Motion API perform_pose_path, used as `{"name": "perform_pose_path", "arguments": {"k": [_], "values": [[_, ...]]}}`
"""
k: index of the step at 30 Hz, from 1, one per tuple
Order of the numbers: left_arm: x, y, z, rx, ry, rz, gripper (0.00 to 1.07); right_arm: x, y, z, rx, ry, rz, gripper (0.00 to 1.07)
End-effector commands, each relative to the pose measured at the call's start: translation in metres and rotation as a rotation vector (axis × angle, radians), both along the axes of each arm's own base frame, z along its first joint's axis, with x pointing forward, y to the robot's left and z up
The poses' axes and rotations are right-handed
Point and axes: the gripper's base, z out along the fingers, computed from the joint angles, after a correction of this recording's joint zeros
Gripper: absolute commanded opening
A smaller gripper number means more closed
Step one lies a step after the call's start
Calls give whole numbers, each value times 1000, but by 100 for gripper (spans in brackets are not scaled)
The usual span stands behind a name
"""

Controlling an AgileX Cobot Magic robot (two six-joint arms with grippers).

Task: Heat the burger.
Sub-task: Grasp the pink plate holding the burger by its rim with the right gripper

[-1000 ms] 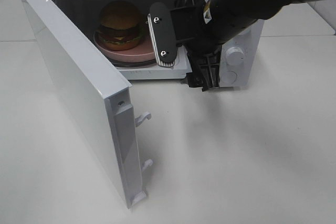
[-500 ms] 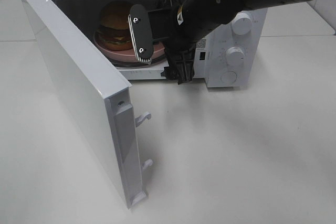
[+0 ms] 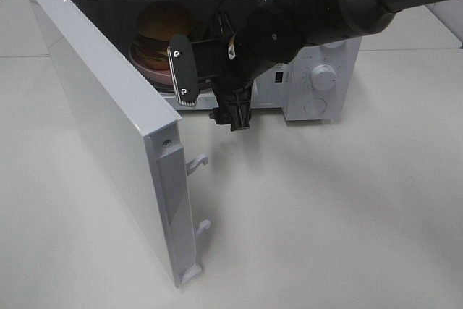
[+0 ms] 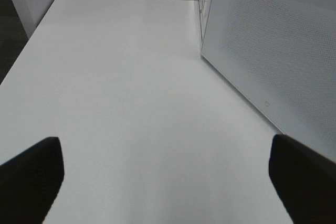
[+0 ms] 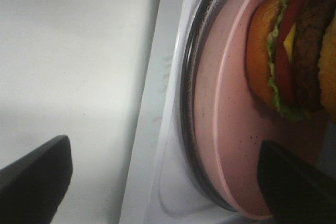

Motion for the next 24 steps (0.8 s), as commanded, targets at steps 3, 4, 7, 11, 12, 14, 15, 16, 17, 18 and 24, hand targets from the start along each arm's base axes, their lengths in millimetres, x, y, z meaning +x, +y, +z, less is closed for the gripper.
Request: {"name": "perform_pose_path", "arguments": {"k": [3,4,7,11,12,14,15,16,17,18,24], "values": [[-2,0,0,-4,-10,1,98,18,11,-1,29,-36,-4,86],[-2,0,0,-4,-10,1,98,22,10,-1,31,-39,-11,86],[-2,0,0,-4,-10,1,98,33,13,-2,49,-53,-26,85],[-2,0,0,-3,-10,2,98,42,13,0,58,-64,-40,85],[-2,0,0,1,-9,5,98,45,14,-3,48,-54,-48,84],[-2,1,0,6,-8,10,98,50,14,-3,50,-59,-53,84],[-2,1,0,6,-8,10,98,50,14,-3,50,-59,-53,84],[-2,2,-1,11,-7,22,98,52,13,-6,51,-58,-59,83],[-2,2,-1,11,-7,22,98,52,13,-6,51,-58,-59,83],[-2,3,-1,16,-6,30,98,57,15,-8,61,-59,-67,83],[-2,5,-1,17,-4,57,98,66,22,-22,79,-40,-97,81]]}}
